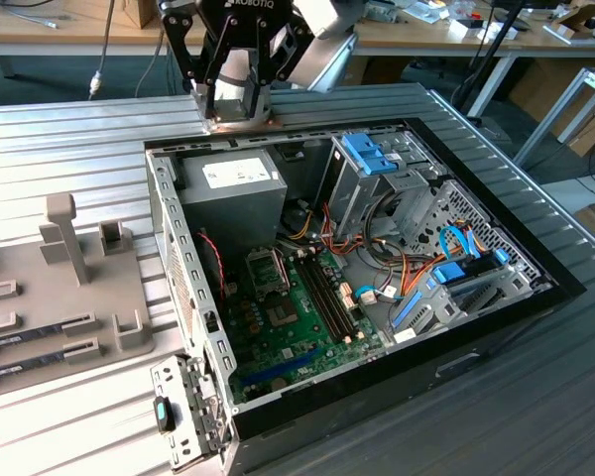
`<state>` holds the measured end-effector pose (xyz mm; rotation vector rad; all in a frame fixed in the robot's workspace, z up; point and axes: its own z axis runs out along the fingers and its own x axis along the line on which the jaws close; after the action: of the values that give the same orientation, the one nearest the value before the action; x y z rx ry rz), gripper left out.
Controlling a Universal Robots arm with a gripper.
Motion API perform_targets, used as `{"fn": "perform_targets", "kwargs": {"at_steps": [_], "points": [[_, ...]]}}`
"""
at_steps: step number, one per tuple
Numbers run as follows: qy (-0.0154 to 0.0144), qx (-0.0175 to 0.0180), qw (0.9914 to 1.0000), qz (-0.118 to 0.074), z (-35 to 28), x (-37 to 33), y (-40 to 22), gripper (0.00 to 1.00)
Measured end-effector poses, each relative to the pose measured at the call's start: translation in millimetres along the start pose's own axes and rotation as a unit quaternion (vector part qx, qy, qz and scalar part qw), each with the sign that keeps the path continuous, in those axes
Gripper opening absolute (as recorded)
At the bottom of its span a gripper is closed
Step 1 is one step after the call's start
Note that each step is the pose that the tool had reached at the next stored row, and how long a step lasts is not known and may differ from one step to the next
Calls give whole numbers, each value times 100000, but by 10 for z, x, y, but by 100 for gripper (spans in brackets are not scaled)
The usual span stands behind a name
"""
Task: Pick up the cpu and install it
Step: 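Pick up the cpu and move it towards the insertion slot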
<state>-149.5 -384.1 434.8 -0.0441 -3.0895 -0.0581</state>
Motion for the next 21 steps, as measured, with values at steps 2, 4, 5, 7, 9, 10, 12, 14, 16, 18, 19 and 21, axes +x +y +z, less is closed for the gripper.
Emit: {"fn": "perform_targets", "kwargs": {"at_steps": [2,4,5,7,9,10,12,14,16,18,19,21], "points": [[22,1,100000,-2,0,-36,1,47],[34,3,100000,-2,0,-59,2,47],[45,2,100000,-2,1,-80,2,47],[54,1,100000,1,1,-100,3,47],[65,2,100000,0,1,-123,3,47],[72,4,100000,0,1,-133,4,47],[84,3,100000,3,1,-156,4,47],[99,2,100000,1,2,-186,5,47],[118,7,100000,1,1,-216,6,47],[130,5,100000,0,2,-242,7,47],[137,4,100000,3,2,-256,7,47],[155,5,100000,2,2,-290,8,47]]}}
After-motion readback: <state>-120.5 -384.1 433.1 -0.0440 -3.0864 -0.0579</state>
